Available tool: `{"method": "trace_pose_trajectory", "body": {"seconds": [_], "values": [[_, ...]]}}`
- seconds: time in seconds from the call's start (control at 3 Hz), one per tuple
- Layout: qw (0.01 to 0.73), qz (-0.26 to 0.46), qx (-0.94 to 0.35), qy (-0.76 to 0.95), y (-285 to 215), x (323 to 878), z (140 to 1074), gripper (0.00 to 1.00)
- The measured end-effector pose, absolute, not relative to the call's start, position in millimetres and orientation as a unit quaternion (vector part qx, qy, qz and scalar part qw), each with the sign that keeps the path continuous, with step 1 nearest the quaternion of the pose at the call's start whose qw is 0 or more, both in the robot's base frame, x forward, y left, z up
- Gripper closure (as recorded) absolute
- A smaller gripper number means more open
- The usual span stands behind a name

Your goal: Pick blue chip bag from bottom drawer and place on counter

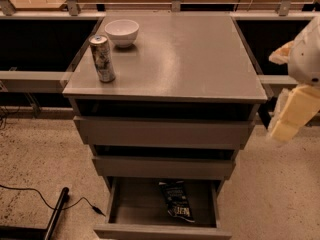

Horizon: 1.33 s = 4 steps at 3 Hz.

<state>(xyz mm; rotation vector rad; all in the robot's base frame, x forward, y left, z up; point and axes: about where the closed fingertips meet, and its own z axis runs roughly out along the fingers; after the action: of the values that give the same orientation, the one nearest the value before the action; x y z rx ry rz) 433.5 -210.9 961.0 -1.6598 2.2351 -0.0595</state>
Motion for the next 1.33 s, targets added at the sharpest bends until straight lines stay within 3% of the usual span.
{"method": "trace_pose_trajectory", "body": {"seconds": [0.67, 1.0, 1.33], "values": [[0.244, 0.001, -0.441, 0.864, -178.7, 379.7, 874.6, 0.00], [0.244, 0.001, -0.442, 0.863, -178.1, 379.4, 877.4, 0.00], [0.253, 0.072, -0.423, 0.867, -148.8, 413.7, 814.0, 0.00]]}}
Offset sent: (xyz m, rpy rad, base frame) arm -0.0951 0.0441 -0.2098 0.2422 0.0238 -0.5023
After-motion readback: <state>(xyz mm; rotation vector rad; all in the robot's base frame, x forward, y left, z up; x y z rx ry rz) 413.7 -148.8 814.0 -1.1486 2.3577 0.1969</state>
